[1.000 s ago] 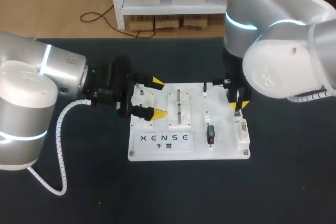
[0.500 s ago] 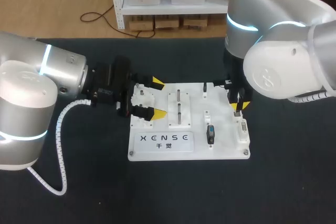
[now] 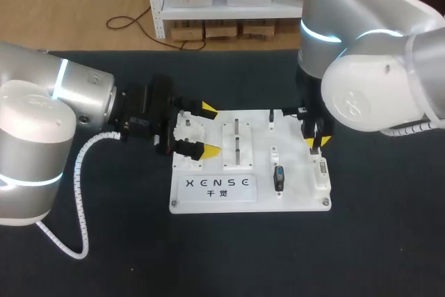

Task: Insert the Ethernet cable into its matching sockets.

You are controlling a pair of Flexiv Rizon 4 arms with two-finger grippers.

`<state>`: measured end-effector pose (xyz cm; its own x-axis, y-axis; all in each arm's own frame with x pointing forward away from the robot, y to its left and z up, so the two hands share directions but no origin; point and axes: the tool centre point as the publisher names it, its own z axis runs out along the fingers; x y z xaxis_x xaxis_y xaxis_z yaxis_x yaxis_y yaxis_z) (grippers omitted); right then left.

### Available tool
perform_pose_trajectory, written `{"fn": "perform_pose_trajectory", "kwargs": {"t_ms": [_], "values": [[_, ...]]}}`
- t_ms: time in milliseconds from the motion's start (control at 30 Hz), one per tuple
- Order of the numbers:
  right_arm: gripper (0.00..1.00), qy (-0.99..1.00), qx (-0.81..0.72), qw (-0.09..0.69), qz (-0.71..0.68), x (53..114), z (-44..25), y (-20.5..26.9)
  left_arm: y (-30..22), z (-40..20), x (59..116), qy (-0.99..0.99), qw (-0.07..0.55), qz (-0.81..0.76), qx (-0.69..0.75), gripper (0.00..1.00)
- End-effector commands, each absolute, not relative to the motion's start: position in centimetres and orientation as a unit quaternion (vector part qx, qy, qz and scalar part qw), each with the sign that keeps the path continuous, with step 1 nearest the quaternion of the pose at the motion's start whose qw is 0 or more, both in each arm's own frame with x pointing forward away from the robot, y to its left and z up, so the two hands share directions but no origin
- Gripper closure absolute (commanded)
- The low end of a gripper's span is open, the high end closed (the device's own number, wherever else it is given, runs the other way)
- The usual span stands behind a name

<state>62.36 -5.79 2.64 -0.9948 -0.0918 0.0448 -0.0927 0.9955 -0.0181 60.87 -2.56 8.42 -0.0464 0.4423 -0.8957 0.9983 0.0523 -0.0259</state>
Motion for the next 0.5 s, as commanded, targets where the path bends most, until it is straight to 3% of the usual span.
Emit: {"fn": "perform_pose_trajectory", "kwargs": {"t_ms": [33, 500], "values": [[1.00, -0.999, 0.046, 0.024, 0.010, 62.4, 2.2, -5.8, -2.5, 8.3, 60.9, 0.620, 0.377, -0.371, 0.580, 0.00], [1.00, -0.998, 0.044, 0.034, 0.012, 62.3, 1.0, -5.7, -2.5, 8.3, 60.9, 0.620, 0.377, -0.371, 0.580, 0.00]]}}
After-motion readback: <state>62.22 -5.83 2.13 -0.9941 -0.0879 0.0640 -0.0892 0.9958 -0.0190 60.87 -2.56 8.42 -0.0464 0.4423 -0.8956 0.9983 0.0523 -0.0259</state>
